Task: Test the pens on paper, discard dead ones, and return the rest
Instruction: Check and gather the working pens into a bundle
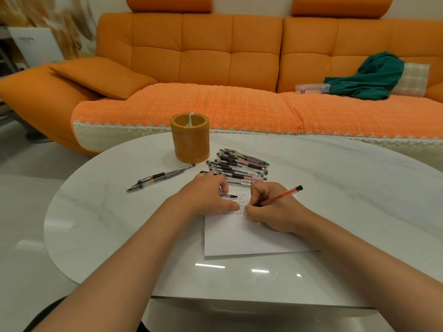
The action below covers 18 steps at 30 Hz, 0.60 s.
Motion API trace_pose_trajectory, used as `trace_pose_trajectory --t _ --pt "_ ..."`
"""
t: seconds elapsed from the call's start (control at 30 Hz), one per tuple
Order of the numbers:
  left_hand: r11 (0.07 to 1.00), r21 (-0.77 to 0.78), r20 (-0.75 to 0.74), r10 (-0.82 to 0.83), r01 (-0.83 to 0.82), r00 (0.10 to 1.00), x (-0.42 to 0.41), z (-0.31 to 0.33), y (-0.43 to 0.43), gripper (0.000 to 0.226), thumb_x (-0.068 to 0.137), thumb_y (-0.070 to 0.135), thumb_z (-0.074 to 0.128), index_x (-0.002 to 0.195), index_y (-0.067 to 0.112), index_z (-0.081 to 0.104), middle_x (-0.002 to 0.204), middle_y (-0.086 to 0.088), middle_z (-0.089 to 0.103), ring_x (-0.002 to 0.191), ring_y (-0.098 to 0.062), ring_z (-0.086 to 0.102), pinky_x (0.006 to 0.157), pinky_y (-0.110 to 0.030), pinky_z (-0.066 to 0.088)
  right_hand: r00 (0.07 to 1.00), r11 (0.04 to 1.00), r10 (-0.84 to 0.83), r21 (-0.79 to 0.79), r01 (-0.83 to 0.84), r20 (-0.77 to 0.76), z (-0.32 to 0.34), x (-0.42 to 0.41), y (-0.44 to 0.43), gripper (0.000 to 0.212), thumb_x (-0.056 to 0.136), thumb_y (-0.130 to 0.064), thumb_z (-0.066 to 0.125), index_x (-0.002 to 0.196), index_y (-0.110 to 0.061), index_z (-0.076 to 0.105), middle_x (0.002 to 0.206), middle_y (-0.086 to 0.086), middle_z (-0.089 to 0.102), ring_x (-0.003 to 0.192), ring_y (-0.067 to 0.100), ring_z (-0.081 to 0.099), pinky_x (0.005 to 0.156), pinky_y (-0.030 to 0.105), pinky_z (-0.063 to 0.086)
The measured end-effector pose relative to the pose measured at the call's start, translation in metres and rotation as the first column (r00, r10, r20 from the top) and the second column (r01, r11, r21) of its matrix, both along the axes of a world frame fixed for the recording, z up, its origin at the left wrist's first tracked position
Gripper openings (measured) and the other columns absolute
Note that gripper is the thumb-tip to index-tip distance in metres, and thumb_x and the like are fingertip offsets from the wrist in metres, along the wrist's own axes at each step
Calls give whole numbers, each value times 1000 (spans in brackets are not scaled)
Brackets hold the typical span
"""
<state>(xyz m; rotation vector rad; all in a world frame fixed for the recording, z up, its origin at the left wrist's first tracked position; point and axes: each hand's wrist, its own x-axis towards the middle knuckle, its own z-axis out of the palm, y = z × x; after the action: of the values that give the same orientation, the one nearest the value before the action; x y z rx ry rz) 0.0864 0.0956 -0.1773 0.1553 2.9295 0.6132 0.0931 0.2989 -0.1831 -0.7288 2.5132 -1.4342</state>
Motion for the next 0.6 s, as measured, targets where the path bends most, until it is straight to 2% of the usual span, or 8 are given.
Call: trace_pose_trajectory --t 0.2,0.37,0.5,0.6 --pt "1000 0 7 -1 1 1000 0 0 1 45 74 64 73 101 35 54 104 9 53 103 -13 44 74 -30 42 999 999 37 15 -38 20 0 -1 2 24 80 4 69 66 -6 52 59 3 62 50 12 59 49 24 46" --pt "1000 2 9 1 -1 1000 0 1 0 44 74 64 73 100 35 53 103 10 53 103 -14 44 73 -29 40 999 999 51 10 -51 13 1 -1 1 26 80 4 69 64 -8 52 57 2 63 50 11 59 50 24 46" --pt "1000 2 13 -6 6 1000 0 2 1 43 75 63 73 101 35 53 102 11 51 102 -14 43 73 -30 39 999 999 43 13 -43 -1 -2 -2 1 22 77 4 69 66 0 50 59 9 61 51 14 58 50 28 45" --pt "1000 8 13 -3 3 1000 2 3 1 43 75 62 74 101 35 53 103 9 52 103 -14 43 74 -30 40 999 999 41 13 -41 0 -3 -2 1 21 75 4 68 66 -1 50 58 12 60 51 15 57 49 29 44"
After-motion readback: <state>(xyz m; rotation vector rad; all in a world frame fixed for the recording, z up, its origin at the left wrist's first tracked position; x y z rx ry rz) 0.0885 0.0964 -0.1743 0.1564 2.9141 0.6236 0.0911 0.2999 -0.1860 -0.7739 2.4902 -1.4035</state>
